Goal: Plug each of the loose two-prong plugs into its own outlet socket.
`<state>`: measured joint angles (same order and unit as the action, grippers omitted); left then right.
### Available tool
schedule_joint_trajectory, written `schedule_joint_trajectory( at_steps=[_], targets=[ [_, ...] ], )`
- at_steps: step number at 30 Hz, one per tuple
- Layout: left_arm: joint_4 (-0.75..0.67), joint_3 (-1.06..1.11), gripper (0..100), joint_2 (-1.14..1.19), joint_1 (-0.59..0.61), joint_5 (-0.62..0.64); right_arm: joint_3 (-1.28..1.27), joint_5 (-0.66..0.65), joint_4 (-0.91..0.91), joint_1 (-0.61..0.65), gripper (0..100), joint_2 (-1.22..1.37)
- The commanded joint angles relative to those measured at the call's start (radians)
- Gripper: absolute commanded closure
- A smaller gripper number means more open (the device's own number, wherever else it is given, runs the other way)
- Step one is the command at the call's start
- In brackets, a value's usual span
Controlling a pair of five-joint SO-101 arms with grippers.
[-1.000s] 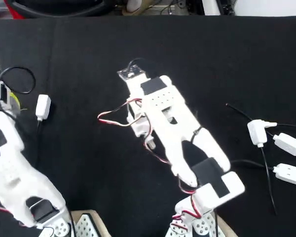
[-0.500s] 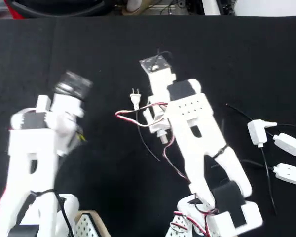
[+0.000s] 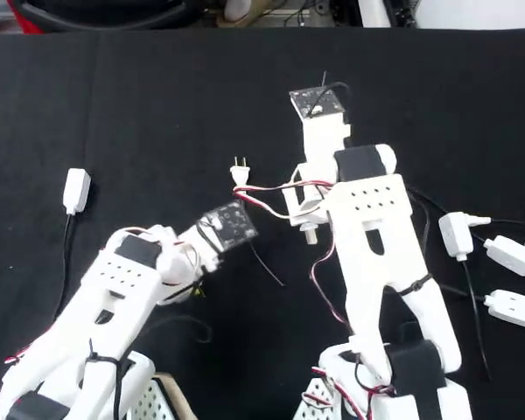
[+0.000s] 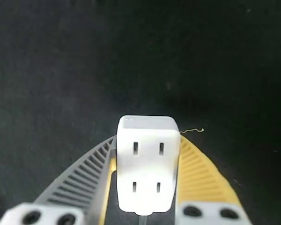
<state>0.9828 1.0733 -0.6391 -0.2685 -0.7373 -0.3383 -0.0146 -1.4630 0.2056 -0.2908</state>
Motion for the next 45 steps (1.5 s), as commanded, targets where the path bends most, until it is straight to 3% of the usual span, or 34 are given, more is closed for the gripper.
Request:
schedule_joint_trajectory(
  at_steps=[1,10,16,19,24,28,34,39,45],
  targets=[
    [-0.015,-0.007,86,-0.017,-0.033,-0.020,0.004,-0.005,-0.008,-0.014,98.5,-0.036],
    [-0.049,-0.013,71,-0.026,0.064,-0.014,0.004,-0.005,-0.008,-0.012,98.5,-0.036],
    [-0.038,-0.050,70,-0.029,0.090,0.084,0.004,0.005,0.012,-0.003,98.5,-0.038],
    [0.006,-0.085,70,-0.055,0.128,0.183,-0.035,0.078,0.077,0.054,98.5,-0.038],
    [0.049,0.024,70,-0.302,0.134,0.295,-0.137,0.164,0.227,0.199,98.5,-0.039],
    [0.100,0.162,70,-0.660,0.136,0.370,-0.154,0.193,0.258,0.239,98.5,-0.041],
    [0.276,0.349,70,-1.209,0.093,0.381,-0.179,0.216,0.301,0.344,98.5,-0.053],
    [0.215,0.340,70,-1.119,0.093,0.450,-0.265,0.230,0.368,0.410,98.5,-0.220],
    [0.215,0.346,70,-1.194,0.163,0.520,-0.547,0.230,0.559,0.414,98.5,-0.670]
  ],
)
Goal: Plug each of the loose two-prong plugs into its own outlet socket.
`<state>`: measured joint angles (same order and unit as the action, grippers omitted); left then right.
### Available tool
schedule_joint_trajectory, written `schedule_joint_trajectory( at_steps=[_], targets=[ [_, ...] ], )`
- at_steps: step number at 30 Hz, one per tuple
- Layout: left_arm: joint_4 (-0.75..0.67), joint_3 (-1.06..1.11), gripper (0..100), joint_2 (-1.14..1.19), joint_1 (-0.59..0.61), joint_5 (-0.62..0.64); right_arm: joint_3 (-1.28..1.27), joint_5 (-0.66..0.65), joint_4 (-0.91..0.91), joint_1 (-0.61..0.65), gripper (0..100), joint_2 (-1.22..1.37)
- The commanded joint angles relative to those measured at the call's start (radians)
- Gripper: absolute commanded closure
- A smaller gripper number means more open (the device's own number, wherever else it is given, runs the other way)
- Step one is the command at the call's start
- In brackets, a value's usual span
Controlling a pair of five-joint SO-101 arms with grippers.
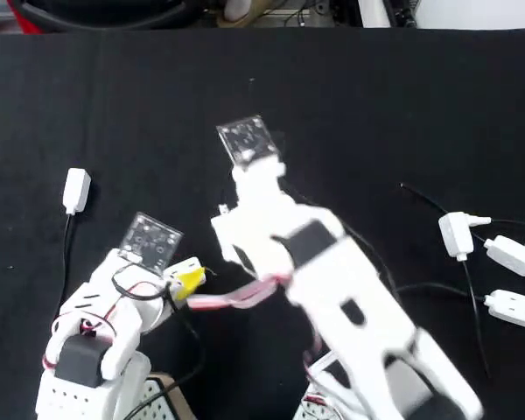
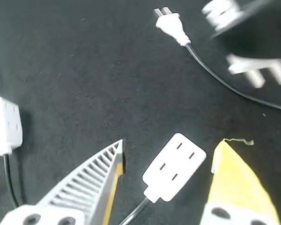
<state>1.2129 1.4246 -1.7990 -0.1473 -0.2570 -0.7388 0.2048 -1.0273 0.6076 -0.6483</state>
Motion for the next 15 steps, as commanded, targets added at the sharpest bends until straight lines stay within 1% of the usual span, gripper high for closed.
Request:
schedule_joint_trajectory(
  at_steps=[1,5,8,11,13,15],
  targets=[
    [-0.015,-0.010,70,-0.028,0.048,0.043,-0.200,0.011,0.163,0.012,98.5,-0.394],
    [-0.015,-0.007,70,-0.025,0.036,0.044,-0.414,0.012,0.325,0.034,98.5,-0.688],
    [-0.020,-0.005,70,-0.025,0.035,0.048,-0.564,0.012,0.451,0.124,98.5,-0.829],
    [-0.023,-0.005,70,-0.025,0.010,0.104,-0.664,0.011,0.543,0.215,98.6,-0.891],
    [-0.026,-0.004,70,-0.025,-0.018,0.129,-0.677,0.011,0.554,0.244,98.6,-0.891],
    [-0.058,0.013,70,-0.025,-0.024,0.130,-0.679,0.023,0.551,0.259,98.6,-0.881]
  ],
)
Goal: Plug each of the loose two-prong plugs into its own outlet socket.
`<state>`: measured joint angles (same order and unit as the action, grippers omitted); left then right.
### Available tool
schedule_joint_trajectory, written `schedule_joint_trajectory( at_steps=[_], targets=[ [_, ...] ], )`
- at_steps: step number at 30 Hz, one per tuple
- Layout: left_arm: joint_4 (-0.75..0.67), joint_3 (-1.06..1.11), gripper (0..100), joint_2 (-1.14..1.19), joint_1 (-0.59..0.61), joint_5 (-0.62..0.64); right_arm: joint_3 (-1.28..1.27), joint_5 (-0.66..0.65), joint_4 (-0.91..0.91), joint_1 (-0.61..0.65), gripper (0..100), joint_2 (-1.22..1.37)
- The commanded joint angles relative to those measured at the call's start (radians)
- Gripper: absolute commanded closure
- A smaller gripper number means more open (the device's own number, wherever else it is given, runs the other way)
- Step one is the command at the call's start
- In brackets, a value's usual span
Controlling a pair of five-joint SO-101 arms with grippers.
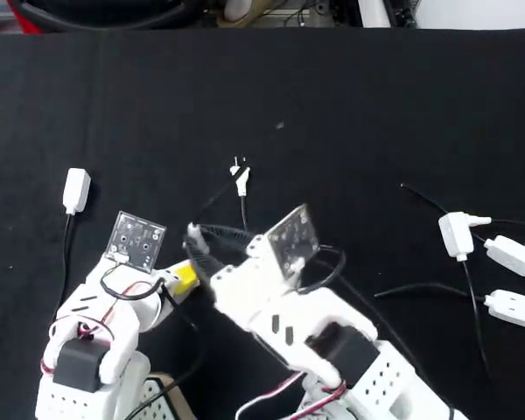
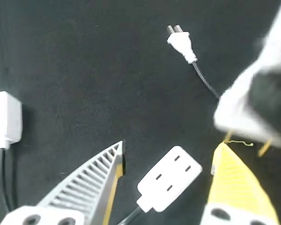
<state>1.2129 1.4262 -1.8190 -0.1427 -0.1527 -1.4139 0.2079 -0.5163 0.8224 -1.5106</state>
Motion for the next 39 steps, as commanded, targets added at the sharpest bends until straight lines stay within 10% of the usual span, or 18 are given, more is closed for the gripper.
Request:
schedule_joint_trajectory(
  at_steps=[1,39],
  targets=[
    [-0.080,0.027,70,-0.005,-0.028,0.026,-0.004,0.046,0.040,0.049,98.6,-0.013],
    [-0.138,0.022,70,-0.005,0.125,0.075,0.437,0.014,-0.336,0.086,98.6,0.687]
  ],
)
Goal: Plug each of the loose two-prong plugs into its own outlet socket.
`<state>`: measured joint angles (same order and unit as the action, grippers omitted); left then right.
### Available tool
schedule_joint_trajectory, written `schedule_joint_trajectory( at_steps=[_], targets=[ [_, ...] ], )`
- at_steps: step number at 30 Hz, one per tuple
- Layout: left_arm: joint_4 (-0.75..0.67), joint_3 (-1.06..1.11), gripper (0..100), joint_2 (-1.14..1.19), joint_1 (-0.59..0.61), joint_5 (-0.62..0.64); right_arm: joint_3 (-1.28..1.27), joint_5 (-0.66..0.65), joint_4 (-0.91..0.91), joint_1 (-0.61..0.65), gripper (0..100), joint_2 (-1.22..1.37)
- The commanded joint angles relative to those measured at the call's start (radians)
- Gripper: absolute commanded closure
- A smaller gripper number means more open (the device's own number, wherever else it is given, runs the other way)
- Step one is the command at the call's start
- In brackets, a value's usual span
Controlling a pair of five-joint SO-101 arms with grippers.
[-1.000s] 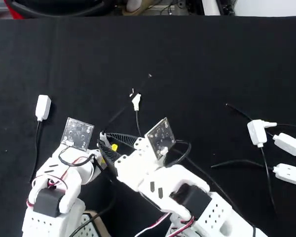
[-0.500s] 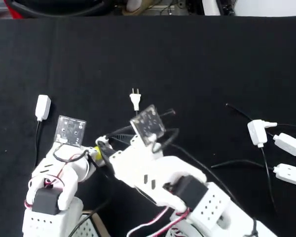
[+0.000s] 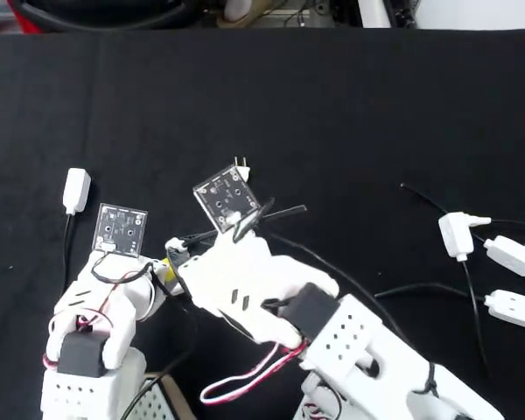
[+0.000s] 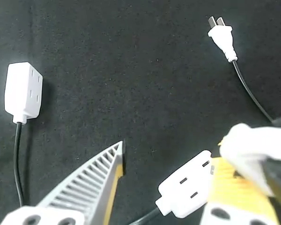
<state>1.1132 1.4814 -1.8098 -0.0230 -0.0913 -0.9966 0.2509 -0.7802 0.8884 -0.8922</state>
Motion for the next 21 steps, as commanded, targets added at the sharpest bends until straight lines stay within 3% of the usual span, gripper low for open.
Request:
schedule_joint_trajectory(
  at_steps=[1,13,21],
  targets=[
    [-0.040,-0.033,70,-0.014,0.005,0.014,0.031,-0.038,-0.094,0.020,98.6,0.077],
    [-0.031,-0.033,70,-0.014,0.005,0.005,0.122,-0.051,-0.184,-0.023,98.6,0.148],
    [0.147,-0.104,70,-0.014,0.005,-0.080,0.136,-0.052,-0.189,-0.077,98.6,0.154]
  ],
)
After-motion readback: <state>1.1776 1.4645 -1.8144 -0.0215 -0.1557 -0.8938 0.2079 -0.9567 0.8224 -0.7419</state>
